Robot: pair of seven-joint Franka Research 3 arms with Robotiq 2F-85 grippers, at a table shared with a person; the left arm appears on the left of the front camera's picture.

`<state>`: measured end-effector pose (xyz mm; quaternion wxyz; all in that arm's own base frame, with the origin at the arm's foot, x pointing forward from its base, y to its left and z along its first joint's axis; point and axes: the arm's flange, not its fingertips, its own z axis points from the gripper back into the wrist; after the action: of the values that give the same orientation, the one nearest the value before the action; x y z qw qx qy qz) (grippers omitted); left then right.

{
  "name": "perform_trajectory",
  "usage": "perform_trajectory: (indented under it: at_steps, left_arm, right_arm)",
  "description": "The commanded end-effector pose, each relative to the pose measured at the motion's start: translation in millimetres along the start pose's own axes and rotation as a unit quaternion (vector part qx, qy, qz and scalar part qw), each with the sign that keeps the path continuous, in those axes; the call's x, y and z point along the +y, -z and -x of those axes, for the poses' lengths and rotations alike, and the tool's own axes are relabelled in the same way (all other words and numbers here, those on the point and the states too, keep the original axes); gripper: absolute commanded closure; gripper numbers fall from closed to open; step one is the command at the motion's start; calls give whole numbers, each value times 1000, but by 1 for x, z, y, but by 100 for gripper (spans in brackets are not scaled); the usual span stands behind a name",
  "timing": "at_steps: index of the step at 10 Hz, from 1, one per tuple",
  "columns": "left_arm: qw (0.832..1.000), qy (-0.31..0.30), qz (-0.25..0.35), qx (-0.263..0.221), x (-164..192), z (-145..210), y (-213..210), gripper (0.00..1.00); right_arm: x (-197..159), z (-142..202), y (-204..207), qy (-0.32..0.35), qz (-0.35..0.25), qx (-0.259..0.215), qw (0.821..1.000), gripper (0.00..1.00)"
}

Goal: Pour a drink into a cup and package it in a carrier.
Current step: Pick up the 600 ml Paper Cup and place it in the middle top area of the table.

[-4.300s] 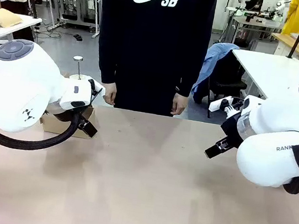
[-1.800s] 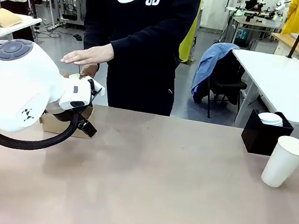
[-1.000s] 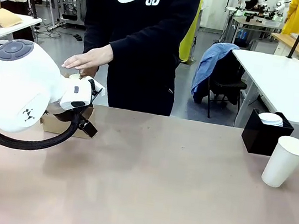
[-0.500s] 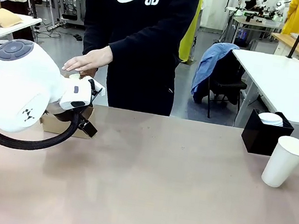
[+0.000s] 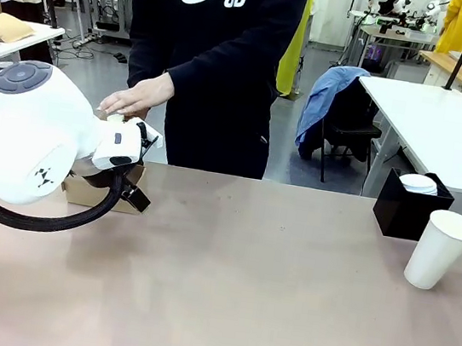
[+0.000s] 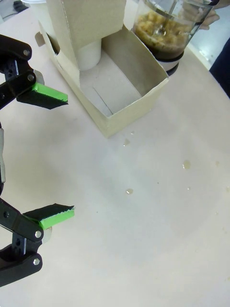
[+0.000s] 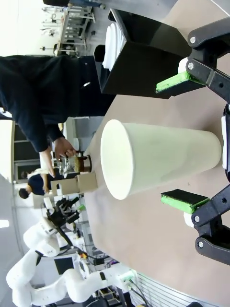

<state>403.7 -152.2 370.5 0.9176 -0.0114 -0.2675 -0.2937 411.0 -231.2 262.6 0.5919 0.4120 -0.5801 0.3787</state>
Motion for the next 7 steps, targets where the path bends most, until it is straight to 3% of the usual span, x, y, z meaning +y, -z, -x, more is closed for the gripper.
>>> perform_trajectory:
  at_steps: [1, 7]
  left_arm:
    - [1000, 0, 0, 0, 0, 0, 0, 0]
    - [1000, 0, 0, 0, 0, 0, 0, 0]
  right_arm:
    - [5, 6, 12, -13, -11, 20, 1000, 0]
    - [7, 25, 47, 10, -25, 25, 999, 0]
